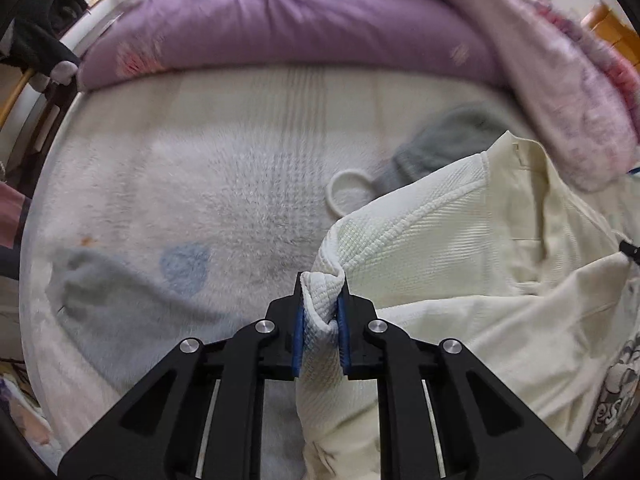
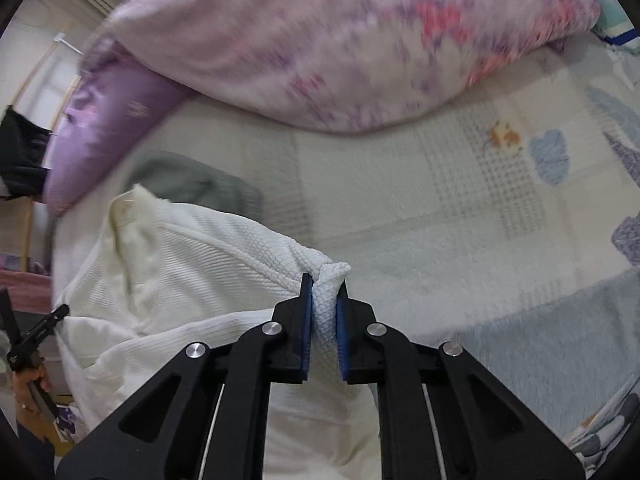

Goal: Fold large clothes

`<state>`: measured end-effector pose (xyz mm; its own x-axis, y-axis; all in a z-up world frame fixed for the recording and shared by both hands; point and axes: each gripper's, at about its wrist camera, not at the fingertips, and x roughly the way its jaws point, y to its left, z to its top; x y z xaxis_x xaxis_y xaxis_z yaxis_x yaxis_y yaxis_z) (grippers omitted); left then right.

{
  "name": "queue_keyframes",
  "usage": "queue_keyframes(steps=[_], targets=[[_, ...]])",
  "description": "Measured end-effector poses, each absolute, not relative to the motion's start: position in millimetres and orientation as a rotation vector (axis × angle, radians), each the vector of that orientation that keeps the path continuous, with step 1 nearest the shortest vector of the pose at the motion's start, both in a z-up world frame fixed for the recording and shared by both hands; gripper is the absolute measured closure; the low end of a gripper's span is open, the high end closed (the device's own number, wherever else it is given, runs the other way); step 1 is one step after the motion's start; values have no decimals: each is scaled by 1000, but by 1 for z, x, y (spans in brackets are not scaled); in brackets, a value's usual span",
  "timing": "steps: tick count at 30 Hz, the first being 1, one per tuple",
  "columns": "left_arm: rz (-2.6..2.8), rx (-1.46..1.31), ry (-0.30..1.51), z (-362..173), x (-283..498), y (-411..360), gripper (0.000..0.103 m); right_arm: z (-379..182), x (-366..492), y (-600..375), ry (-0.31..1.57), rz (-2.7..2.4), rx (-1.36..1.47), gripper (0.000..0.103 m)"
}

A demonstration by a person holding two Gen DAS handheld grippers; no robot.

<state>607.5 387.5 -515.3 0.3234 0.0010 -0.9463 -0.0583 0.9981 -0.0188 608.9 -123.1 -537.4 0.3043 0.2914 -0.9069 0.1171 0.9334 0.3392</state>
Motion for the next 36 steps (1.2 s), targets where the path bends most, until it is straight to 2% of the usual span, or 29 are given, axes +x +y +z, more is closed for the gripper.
queue_keyframes(steps=[8, 15, 20, 25, 29, 31, 32, 34, 36], targets=[[30, -69, 1122, -451, 517, 385, 90, -481, 536, -120, 1146, 175, 441, 94], [9, -106, 1106, -421, 413, 391, 90, -446, 421, -140, 1150, 210, 469, 94], [27, -135, 1192, -439, 320, 393, 90, -456, 322, -146, 1243, 154, 456, 94], [52, -216, 1278, -490, 241, 406, 88, -515, 244, -151, 1419, 53, 497, 94], [93, -241, 1379, -547, 190, 409, 79, -572, 211, -145, 1561, -36, 428, 91], [140, -294, 1393, -552, 176, 416, 64, -576, 201, -145, 1570, -50, 437, 91], [178, -361, 1378, -550, 166, 423, 50, -573, 197, -147, 1563, -57, 455, 86], [220, -474, 1330, -542, 151, 432, 46, -568, 188, -153, 1542, -57, 566, 76], [245, -610, 1293, -539, 137, 435, 39, -564, 180, -157, 1515, -28, 715, 71]])
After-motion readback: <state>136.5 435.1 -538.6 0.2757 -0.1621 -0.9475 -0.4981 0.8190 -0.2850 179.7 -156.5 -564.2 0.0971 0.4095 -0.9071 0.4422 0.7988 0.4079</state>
